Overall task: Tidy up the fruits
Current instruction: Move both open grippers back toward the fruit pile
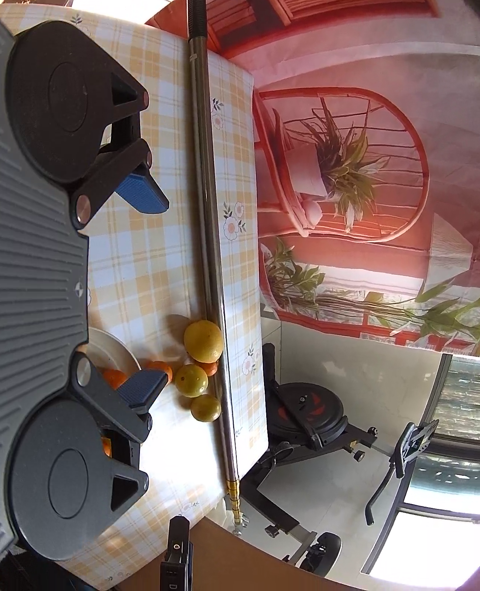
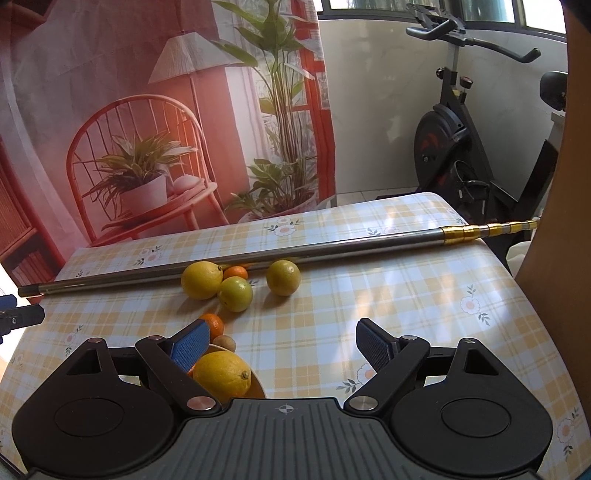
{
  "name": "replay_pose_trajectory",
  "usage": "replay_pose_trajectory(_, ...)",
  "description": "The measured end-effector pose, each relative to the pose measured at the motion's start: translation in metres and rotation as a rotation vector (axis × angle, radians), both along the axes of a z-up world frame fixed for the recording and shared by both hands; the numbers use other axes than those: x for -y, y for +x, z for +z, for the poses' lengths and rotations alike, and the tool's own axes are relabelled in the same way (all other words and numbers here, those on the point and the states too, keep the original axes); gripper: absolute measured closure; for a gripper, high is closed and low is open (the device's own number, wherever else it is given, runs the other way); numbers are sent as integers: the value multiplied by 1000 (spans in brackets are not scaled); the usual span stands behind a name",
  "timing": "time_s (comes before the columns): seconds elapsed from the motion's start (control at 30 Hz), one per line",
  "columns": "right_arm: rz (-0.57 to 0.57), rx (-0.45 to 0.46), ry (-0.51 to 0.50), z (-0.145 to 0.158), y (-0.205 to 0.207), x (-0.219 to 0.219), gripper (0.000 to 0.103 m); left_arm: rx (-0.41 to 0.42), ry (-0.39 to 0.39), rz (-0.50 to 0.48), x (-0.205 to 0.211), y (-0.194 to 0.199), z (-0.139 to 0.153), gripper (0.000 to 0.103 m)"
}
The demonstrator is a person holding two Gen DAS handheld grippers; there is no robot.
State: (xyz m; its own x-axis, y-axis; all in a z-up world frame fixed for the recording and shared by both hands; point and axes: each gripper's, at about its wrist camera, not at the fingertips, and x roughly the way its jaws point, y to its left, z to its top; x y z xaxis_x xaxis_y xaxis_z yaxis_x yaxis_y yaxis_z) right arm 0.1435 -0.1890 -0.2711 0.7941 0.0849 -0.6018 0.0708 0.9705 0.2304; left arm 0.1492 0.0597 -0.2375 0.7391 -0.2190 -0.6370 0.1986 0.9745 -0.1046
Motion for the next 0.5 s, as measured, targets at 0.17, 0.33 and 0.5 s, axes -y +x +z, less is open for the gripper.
replay_pose_trajectory(0.17,-4,-10,13,-4,4,6,19,-4,24,-10,7,2,-6,10)
replay_pose_trajectory(0.33,7,-17,9,-8,8,7,19,-62,40,-20,14,14,-12,10)
replay_pose_trajectory(0.5,10,-26,3,-12,12,6,18,-75,47,-19,20,25,-17,10)
